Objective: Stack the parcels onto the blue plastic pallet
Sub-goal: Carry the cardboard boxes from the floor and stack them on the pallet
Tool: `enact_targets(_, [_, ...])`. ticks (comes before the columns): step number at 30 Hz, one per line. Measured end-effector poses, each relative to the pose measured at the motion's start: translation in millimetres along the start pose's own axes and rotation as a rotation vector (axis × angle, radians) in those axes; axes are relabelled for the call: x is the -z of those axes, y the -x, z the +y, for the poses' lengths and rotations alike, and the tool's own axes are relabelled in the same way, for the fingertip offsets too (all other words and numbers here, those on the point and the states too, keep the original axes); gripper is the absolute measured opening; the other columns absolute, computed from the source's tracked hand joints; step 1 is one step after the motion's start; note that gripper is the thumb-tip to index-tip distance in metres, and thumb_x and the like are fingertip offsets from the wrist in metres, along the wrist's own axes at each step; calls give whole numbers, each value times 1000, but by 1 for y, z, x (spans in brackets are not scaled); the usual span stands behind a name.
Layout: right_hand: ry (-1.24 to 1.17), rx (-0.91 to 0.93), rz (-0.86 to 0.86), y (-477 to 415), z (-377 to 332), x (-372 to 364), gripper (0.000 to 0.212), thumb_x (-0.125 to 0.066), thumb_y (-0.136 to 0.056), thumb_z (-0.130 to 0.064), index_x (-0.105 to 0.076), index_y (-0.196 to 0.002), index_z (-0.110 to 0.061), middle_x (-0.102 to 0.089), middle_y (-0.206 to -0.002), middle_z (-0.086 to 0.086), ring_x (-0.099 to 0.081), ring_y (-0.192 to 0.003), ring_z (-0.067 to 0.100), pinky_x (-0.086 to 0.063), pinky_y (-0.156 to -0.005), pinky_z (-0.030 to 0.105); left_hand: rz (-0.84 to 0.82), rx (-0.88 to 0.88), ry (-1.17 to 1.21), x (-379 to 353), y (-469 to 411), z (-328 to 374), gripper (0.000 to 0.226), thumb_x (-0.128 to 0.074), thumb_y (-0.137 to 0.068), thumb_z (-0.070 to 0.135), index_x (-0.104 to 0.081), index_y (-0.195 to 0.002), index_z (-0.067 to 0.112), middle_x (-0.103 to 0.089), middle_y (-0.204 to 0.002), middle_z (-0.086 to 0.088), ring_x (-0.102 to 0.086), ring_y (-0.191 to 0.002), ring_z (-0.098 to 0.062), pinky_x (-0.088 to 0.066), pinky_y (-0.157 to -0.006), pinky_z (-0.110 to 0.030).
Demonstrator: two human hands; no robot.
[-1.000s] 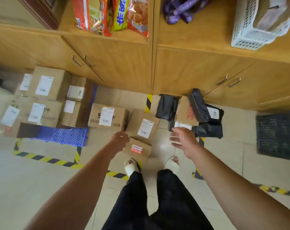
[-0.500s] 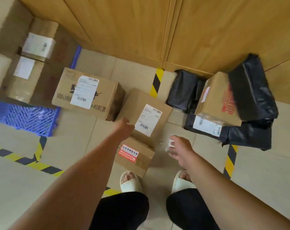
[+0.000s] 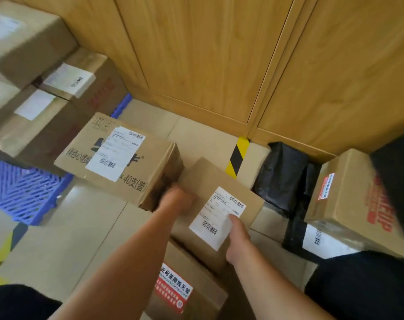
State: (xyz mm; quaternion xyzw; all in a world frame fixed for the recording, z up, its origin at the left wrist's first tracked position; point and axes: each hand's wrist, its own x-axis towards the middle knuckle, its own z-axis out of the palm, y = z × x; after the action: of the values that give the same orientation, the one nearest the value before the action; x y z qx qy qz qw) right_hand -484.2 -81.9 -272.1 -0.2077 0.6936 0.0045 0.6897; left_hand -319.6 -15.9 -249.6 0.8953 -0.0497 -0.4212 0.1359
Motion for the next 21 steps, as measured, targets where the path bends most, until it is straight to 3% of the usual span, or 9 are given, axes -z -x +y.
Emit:
enact_targets(2, [14,-10,26,20,-13,-2,58,-63,-89,-49,-52,-134,-15,-66,-120,12,-61,-82,27,-38,-56,37,2,-15,-11,14,13,6,87,-64,-84,47,-25,-152,9,-41,-148,-14,-43,-135,-33,-40,-109,-43])
enact_targets(4, [27,-11,48,53,-25,4,55,-62,-90,-47,-55,-132,-13,-67,-120,12,-61,-78,27,-34,-52,35,-10,-20,-23,37,40,14,81,-60,-86,45,-26,-151,10,-41,-147,-14,-43,-134,-35,-40,-109,-47])
enact_targets(8, [54,-6,44,150,-54,18,49,-60,-92,-43,-56,-131,-13,-70,-115,13,-68,-90,29,-40,-53,32,-106,-113,100,98,115,31,83,-55,-75,41,-31,-150,17,-46,-143,-11,-49,-125,-32,-43,-103,-44])
enact_targets(11, [67,34,16,244,-89,24,36,-54,-97,-41,-62,-123,-16,-69,-117,14,-66,-91,30,-44,-61,33,-102,-134,242,165,193,39,59,-50,-92,30,-32,-148,25,-52,-133,-6,-51,-105,-24,-43,-87,-31])
enact_targets(15, [196,164,-14,387,-126,9,31,-60,-91,-39,-69,-111,-17,-72,-113,12,-68,-99,30,-51,-78,36,-60,-111,499,272,314,32,55,-58,-94,23,-35,-143,33,-50,-123,1,-57,-102,-22,-50,-89,-34])
enact_targets(18, [285,252,-90,512,-141,-12,22,-60,-92,-34,-69,-103,-17,-73,-102,10,-68,-84,27,-50,-68,32,17,-97,692,350,424,17,59,-64,-92,22,-37,-142,40,-51,-128,3,-61,-104,-21,-54,-87,-36])
enact_targets(21, [366,340,-158,615,-144,-24,40,-64,-84,-38,-63,-119,-19,-73,-106,10,-71,-88,30,-53,-63,34,130,-105,834,404,531,-1,53,-64,-92,13,-42,-133,38,-58,-120,7,-62,-90,-10,-53,-65,-22])
